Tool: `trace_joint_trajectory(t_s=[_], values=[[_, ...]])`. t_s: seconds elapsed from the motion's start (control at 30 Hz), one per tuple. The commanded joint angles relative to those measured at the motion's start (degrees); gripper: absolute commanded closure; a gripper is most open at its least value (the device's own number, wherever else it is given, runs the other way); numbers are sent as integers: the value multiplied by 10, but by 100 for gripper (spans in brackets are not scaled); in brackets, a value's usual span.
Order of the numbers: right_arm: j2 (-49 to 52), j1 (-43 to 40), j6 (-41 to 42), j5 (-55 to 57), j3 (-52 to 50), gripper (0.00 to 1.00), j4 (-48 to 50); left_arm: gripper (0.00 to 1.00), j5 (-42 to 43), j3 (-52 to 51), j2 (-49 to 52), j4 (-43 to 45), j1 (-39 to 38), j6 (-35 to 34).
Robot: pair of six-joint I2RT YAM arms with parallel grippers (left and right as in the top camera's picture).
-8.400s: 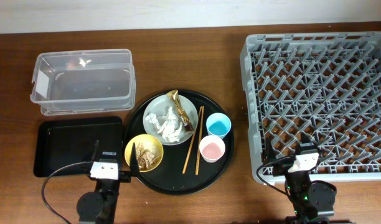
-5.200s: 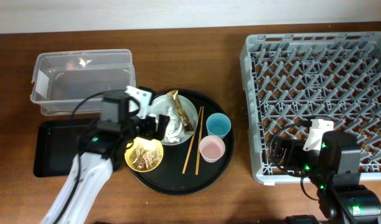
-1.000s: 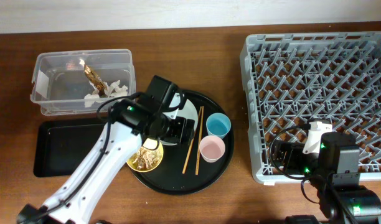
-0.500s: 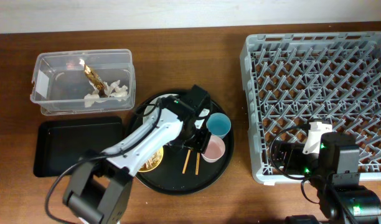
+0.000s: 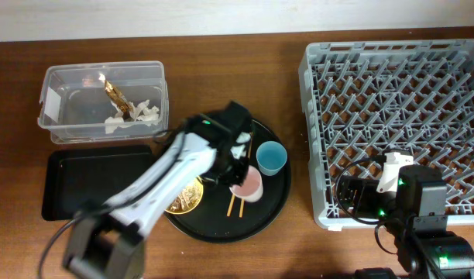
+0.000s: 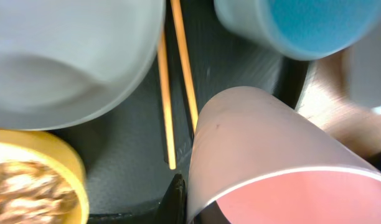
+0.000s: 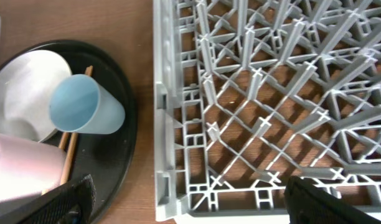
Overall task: Sort waste into correct bins and load items into the dishwasher rack
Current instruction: 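Grasp the pink cup with the left gripper and lift it, then hand the pink cup from the left gripper to the right gripper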
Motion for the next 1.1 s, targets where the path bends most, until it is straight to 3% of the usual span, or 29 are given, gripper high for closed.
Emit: trace_joint_trajectory(t_s=[0.0,0.07,0.2,0.3,0.4,0.53,0.87,1.07], values=[[1,3,40,37,8,2,30,100,38,18,-94,21,74,1],[5,3,54,13,8,2,66,100,123,18,-98,67,121,1],[67,3,28,-294,8,2,141,100,438,15,-54,212,174,1],[112,3,-28,-426,8,2,183,100,532,14,-20,223,173,28],[148,2,-82,-489,8,1,212,100,610,14,4,223,173,51],[196,2,-122,-604,8,1,271,100,618,14,4,221,170,51],[252,3,-128,-692,8,0,385,100,626,14,4,221,128,51],[252,3,-132,-707,8,11,398,100,653,14,4,221,128,50]])
